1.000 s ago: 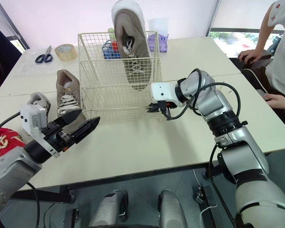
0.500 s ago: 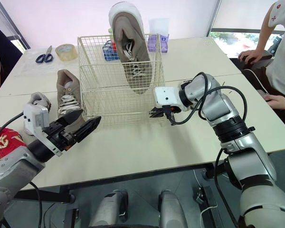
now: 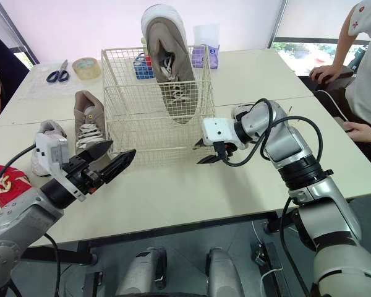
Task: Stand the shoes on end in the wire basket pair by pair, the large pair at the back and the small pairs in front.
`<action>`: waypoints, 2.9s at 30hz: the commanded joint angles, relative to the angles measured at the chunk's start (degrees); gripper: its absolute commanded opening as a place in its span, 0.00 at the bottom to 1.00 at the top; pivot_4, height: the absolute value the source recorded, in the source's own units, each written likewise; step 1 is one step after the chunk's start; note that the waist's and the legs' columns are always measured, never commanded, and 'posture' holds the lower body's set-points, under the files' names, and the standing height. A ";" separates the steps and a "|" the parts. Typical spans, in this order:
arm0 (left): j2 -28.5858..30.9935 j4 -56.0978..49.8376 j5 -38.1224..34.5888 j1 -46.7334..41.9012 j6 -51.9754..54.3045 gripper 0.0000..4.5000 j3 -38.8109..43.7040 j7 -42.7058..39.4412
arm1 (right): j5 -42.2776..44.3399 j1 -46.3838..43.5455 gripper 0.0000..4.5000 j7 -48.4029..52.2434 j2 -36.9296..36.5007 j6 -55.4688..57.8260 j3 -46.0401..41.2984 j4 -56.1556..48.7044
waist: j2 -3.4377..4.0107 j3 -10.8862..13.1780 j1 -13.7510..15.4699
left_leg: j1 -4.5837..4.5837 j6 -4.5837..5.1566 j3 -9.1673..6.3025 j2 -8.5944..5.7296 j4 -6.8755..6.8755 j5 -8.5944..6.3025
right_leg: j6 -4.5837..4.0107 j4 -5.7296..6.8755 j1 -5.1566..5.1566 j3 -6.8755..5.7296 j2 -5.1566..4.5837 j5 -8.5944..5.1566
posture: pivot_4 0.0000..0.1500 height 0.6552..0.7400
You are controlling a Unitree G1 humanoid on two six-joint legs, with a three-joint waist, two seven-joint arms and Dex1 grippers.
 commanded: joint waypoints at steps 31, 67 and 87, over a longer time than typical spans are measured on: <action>26.43 62.27 12.48 -41.52 20.00 1.00 -8.21 -7.73 | 38.00 5.14 0.97 -7.81 -8.23 37.21 -19.55 -32.58 | -0.32 0.00 0.31 | -0.05 -0.22 0.87 0.31 -0.76 -0.14 | -0.16 0.01 -0.87 -0.10 -0.17 0.17 | 1.00 1.00; 3.97 55.07 35.83 -55.34 -7.58 0.04 12.97 -7.72 | 49.74 4.81 1.00 -23.89 -7.42 42.49 -29.85 -30.15 | -1.09 0.15 0.62 | -1.02 -0.28 0.55 0.70 0.23 -0.17 | 0.19 0.01 -1.65 -0.46 0.10 1.29 | 1.00 1.00; -11.65 65.09 54.92 -74.91 -43.01 0.04 -6.91 -6.01 | 59.01 10.68 1.00 -37.76 -10.47 48.84 -37.58 -35.34 | -1.05 0.11 2.63 | -0.73 -0.04 0.60 0.75 1.05 -0.19 | 0.23 -0.43 -0.83 -0.46 0.11 1.62 | 1.00 1.00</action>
